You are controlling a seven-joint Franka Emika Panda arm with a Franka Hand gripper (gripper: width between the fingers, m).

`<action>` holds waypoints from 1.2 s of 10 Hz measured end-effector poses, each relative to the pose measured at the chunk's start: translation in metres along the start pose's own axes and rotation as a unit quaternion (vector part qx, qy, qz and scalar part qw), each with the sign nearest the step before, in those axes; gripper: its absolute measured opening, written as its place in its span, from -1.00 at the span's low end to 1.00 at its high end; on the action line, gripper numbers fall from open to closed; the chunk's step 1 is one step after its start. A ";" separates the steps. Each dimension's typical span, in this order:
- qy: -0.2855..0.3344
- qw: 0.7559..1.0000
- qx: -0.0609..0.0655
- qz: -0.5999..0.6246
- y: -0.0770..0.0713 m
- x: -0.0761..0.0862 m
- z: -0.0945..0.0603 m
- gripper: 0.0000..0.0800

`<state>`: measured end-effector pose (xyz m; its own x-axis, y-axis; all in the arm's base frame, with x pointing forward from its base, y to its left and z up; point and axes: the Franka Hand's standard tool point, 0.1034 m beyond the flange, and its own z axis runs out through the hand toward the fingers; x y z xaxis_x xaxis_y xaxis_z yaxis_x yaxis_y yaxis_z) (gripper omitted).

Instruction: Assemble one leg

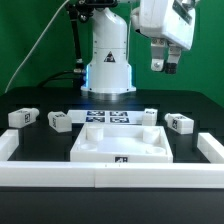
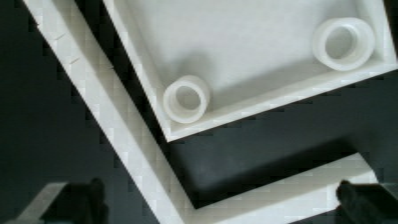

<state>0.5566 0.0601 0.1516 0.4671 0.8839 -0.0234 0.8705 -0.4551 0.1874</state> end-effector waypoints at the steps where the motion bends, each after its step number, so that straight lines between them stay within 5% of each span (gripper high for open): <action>1: 0.000 1.000 0.000 0.000 0.000 0.000 0.000 0.63; 7: 0.000 1.000 0.001 -0.007 -0.001 -0.001 0.001 0.63; 12: -0.016 0.982 0.046 -0.184 -0.023 -0.042 0.042 0.63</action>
Offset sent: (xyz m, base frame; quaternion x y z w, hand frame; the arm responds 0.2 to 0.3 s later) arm 0.0000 0.0000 0.0000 0.0000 0.0000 0.0000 1.0000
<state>0.5237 0.0294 0.1074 0.1211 0.9871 -0.1048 0.9909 -0.1140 0.0716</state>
